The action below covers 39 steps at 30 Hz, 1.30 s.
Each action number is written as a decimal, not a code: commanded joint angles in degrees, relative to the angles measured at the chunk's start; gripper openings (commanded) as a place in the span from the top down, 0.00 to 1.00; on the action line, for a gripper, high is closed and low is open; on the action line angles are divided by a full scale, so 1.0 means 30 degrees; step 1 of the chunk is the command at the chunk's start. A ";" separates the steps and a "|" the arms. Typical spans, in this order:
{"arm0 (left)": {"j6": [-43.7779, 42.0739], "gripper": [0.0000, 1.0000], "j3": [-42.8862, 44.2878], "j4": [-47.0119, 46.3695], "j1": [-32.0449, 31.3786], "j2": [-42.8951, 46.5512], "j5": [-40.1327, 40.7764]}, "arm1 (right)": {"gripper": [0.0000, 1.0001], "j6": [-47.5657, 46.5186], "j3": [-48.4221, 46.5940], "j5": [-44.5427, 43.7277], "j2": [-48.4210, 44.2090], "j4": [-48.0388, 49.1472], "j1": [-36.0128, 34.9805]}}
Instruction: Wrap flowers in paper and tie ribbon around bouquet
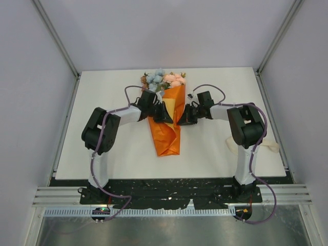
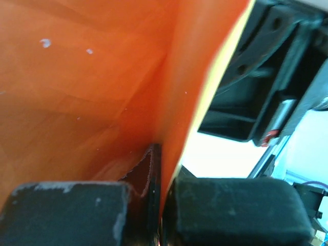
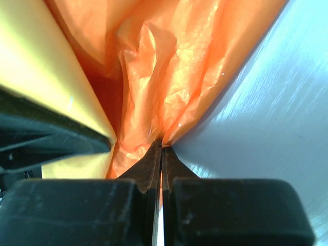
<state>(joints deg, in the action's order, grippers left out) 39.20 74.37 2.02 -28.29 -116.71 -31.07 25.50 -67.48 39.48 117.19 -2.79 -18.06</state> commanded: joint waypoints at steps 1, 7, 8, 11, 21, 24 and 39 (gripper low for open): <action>-0.0907 1.00 -0.1932 -0.0378 0.0729 0.2011 -0.0044 | 0.95 -0.0268 0.0550 0.0343 -0.1502 0.0516 -0.0219; -0.3162 1.00 -0.2320 -0.0557 0.0380 0.3452 0.0219 | 0.95 0.0407 0.0697 0.0491 -0.1591 0.0812 -0.0745; -0.3251 1.00 -0.2087 -0.0557 0.0234 0.3394 0.0336 | 0.95 0.0466 0.0727 0.0491 -0.1620 0.0812 -0.0891; -0.3193 1.00 -0.1354 -0.0556 -0.0177 0.2840 0.0337 | 0.94 0.0729 0.0756 0.0346 -0.1737 0.0812 -0.1010; -0.4102 0.97 -0.0237 0.0791 -0.0150 0.0348 -0.0043 | 0.94 0.0584 0.0873 0.0315 -0.2001 0.1134 -0.1010; -0.3315 0.67 -0.0792 -0.0083 0.0405 0.0347 -0.1650 | 0.95 0.0496 0.0990 0.0315 -0.2060 0.1163 -0.0980; -0.1702 0.20 -0.1791 -0.4510 0.0789 0.0113 -0.5845 | 0.27 0.0555 0.2336 0.2626 -0.3230 0.1397 0.1947</action>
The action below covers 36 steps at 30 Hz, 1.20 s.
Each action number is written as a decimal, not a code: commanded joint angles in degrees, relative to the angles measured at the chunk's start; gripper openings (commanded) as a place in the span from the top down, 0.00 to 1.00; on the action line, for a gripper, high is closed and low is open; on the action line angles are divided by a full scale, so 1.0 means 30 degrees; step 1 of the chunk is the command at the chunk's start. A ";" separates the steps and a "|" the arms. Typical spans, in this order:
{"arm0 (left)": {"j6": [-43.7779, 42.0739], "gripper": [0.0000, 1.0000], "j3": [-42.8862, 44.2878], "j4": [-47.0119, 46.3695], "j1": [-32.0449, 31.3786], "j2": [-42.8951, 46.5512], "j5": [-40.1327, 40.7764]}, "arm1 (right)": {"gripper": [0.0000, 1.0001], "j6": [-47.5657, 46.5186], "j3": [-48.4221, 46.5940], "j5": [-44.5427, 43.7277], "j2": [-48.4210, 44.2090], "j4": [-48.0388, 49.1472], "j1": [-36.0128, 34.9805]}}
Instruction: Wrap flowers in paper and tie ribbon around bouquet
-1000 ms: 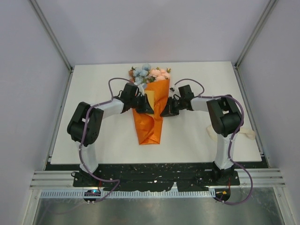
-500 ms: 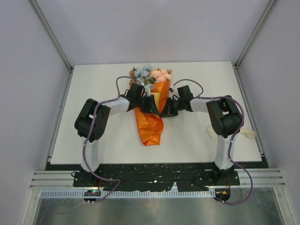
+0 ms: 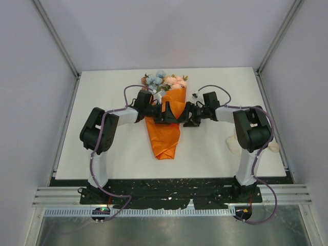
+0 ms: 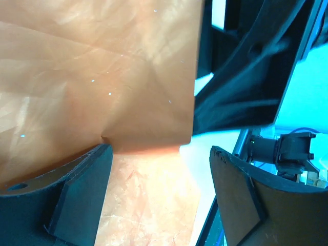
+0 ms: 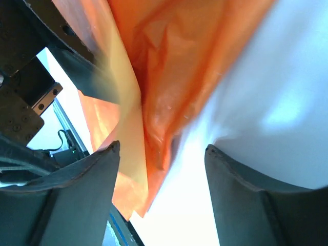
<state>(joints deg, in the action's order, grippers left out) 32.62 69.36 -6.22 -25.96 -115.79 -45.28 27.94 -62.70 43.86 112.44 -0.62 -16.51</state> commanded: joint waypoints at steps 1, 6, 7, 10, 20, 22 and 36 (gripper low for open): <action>0.0609 0.20 -0.0065 -0.1910 0.0009 -0.0280 -0.1109 | 0.22 -0.0262 0.0859 0.1375 -0.1738 0.0792 0.1983; 0.0611 0.19 0.0140 -0.2058 0.0009 -0.0486 -0.0992 | 0.09 0.1023 0.1914 0.2491 -0.2500 0.3102 0.3072; 0.0611 0.19 0.0141 -0.2058 0.0009 -0.0486 -0.1021 | 0.07 0.1288 0.1885 0.2114 -0.2443 0.3253 0.3044; 0.0552 0.20 0.0024 -0.2117 0.0009 -0.0457 -0.0992 | 0.07 0.1876 0.1214 0.1672 -0.1450 0.4044 0.2635; 0.0405 0.25 -0.0006 -0.1795 0.0067 -0.0399 -0.0933 | 0.30 0.2550 -0.2420 -0.0321 0.3765 0.4719 0.1667; 0.0551 0.27 -0.0064 -0.1881 0.0184 -0.0311 -0.0962 | 0.38 0.2551 -0.3151 -0.0525 0.4264 0.4632 0.1637; 0.2425 0.20 -0.5885 -0.1330 0.2933 0.7561 0.0293 | 0.94 0.3078 -0.1429 -0.0058 0.3304 0.5773 0.1637</action>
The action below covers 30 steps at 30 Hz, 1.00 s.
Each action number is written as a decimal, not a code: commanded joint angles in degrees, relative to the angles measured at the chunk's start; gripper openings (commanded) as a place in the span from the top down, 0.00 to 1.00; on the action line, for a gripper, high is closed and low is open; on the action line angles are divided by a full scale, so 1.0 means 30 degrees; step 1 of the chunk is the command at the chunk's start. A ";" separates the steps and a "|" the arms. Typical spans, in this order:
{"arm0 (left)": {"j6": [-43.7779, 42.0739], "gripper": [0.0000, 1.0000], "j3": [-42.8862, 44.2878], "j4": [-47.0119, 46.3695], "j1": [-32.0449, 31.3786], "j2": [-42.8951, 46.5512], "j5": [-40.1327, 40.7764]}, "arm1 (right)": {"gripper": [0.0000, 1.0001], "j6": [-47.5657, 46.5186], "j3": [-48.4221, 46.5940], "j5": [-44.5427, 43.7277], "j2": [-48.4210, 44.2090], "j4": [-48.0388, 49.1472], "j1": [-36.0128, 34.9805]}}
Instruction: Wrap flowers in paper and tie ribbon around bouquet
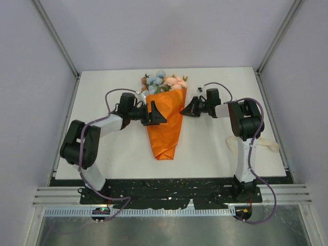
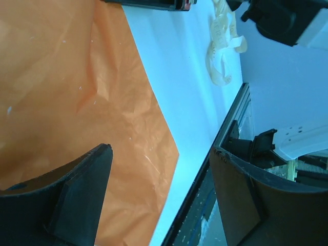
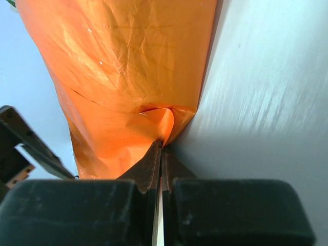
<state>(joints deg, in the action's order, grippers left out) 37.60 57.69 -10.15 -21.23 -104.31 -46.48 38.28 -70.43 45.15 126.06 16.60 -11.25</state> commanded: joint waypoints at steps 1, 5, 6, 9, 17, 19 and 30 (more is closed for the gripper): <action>0.0969 0.20 -0.2845 0.0247 0.1858 0.4499 0.1220 | 0.95 -0.0368 0.1328 -0.0430 -0.1616 0.0091 -0.0148; 0.0798 0.17 -0.5604 0.0483 0.3647 0.5593 0.2834 | 0.95 -0.0514 0.2909 -0.0254 -0.3109 0.0209 -0.0177; 0.0679 0.17 -0.5607 0.0629 0.3737 0.5156 0.2953 | 0.95 -0.0573 0.3492 -0.0167 -0.3317 0.0209 -0.0206; 0.1113 0.18 -0.4907 0.0194 0.3651 0.3283 0.2808 | 0.95 -0.1157 0.4404 0.0330 -0.4078 0.0034 -0.0207; 0.2698 0.27 -0.1512 -0.1683 0.3533 -0.0499 0.1901 | 0.95 -0.2562 0.3561 0.1503 -0.2914 -0.1896 -0.0031; 0.2961 0.36 -0.0747 -0.2178 0.3533 -0.1261 0.1259 | 0.95 -0.3089 0.2829 0.1389 -0.2297 -0.3068 0.0174; 0.4130 0.62 0.0694 -0.3942 0.3737 -0.2965 -0.1057 | 0.95 -0.3530 0.1389 -0.0543 -0.1298 -0.4245 0.0321</action>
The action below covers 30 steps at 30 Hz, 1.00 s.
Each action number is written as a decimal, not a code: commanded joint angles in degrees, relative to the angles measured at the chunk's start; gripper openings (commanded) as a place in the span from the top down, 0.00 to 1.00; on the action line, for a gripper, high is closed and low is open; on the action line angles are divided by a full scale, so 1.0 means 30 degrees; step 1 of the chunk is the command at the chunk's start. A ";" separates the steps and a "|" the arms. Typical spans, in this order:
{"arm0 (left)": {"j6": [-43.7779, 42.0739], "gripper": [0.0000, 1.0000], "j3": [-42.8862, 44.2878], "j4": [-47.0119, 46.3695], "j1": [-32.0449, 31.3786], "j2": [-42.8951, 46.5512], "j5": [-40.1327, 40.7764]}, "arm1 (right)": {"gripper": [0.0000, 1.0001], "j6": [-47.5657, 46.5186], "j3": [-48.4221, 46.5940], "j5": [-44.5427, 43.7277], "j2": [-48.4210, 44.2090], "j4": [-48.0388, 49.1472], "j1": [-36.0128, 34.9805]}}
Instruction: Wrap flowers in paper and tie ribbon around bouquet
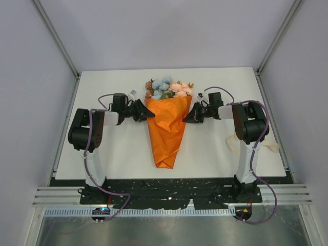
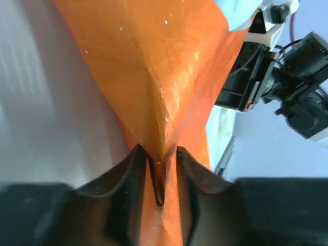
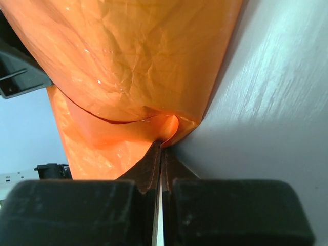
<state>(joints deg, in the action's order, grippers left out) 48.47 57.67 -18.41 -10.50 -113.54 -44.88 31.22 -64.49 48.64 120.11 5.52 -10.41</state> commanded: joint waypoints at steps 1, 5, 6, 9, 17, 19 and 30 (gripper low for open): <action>0.0978 0.53 -0.0026 -0.1128 0.0248 0.0604 -0.1592 | 0.95 -0.1121 -0.0768 -0.1683 0.0800 -0.0464 0.0015; 0.1598 0.44 -0.3749 -0.1684 0.0016 0.2628 -0.1649 | 0.95 -0.0242 -0.0333 -0.1769 0.0453 0.0265 0.0073; 0.1569 0.44 -0.4218 -0.1684 -0.0189 0.2775 -0.1737 | 0.95 0.0107 -0.0040 -0.1742 0.0421 0.0560 0.0073; 0.1685 0.89 -0.4692 -0.2324 -0.0396 0.2165 -0.1796 | 0.94 0.0899 0.0109 -0.1654 0.0829 0.1146 0.0044; -0.2144 0.48 -0.2639 0.2238 0.1095 0.3734 -0.1387 | 0.95 0.1368 -0.0095 -0.1771 0.0743 0.1324 0.0073; -0.3726 0.48 -0.2991 0.3582 0.1536 0.5754 -0.1271 | 0.95 0.1603 -0.0066 -0.1742 0.0684 0.1383 0.0044; -0.0309 0.82 -0.2877 0.1012 -0.3407 0.4778 -0.2001 | 0.94 0.3273 0.0637 -0.4434 -0.0076 0.0388 0.0132</action>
<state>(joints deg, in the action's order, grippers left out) 43.09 48.10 -14.90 -14.70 -89.95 -48.56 40.01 -64.45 45.50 120.97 9.23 -10.37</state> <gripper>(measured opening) 0.215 0.060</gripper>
